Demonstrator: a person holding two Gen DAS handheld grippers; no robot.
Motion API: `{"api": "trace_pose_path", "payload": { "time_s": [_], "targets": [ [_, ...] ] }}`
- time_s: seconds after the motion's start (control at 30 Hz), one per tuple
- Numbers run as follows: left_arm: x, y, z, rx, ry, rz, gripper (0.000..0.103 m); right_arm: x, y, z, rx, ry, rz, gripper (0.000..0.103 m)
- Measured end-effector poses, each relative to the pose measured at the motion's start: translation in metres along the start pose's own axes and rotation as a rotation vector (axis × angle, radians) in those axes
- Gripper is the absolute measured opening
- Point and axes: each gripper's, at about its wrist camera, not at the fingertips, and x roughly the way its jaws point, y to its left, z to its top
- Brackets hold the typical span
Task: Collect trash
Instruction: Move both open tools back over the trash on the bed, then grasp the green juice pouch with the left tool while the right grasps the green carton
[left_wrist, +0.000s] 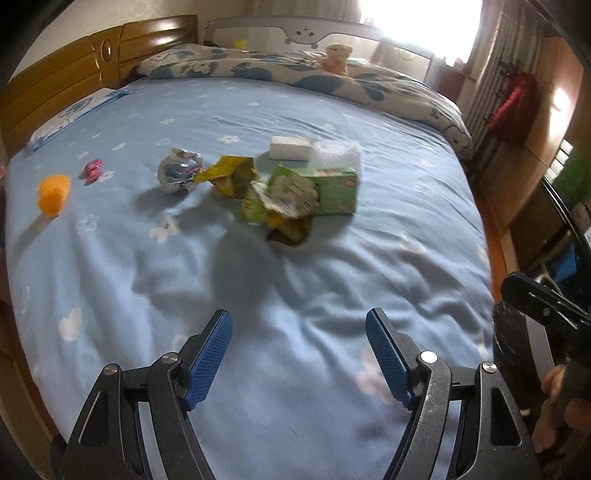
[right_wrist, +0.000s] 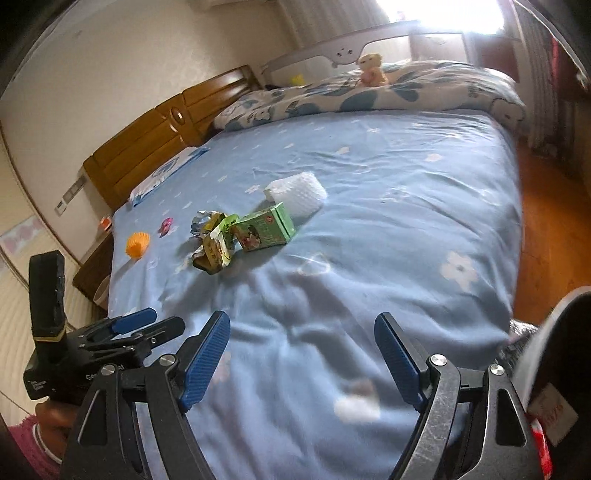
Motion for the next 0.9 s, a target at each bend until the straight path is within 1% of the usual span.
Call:
{"api": "trace_pose_path", "payload": {
  "time_s": [0.27, 0.4, 0.6, 0.8, 0.9],
  "targets": [
    [0.034, 0.009, 0.029, -0.028, 0.012, 0.03, 0.074, 0.045, -0.001, 0.029, -0.038, 0.05, 0.039, 0.082],
    [0.05, 0.01, 0.045, -0.036, 0.013, 0.025, 0.074, 0.066, 0.0, 0.043, -0.06, 0.069, 0.066, 0.082],
    [0.073, 0.011, 0.062, -0.029, 0.016, 0.043, 0.075, 0.106, 0.003, 0.065, -0.109, 0.123, 0.093, 0.082],
    [0.09, 0.02, 0.066, -0.047, 0.023, 0.056, 0.074, 0.143, 0.007, 0.082, -0.166, 0.195, 0.143, 0.082],
    [0.094, 0.031, 0.066, -0.07, 0.021, 0.058, 0.074, 0.155, 0.013, 0.088, -0.202, 0.212, 0.155, 0.082]
  ]
}}
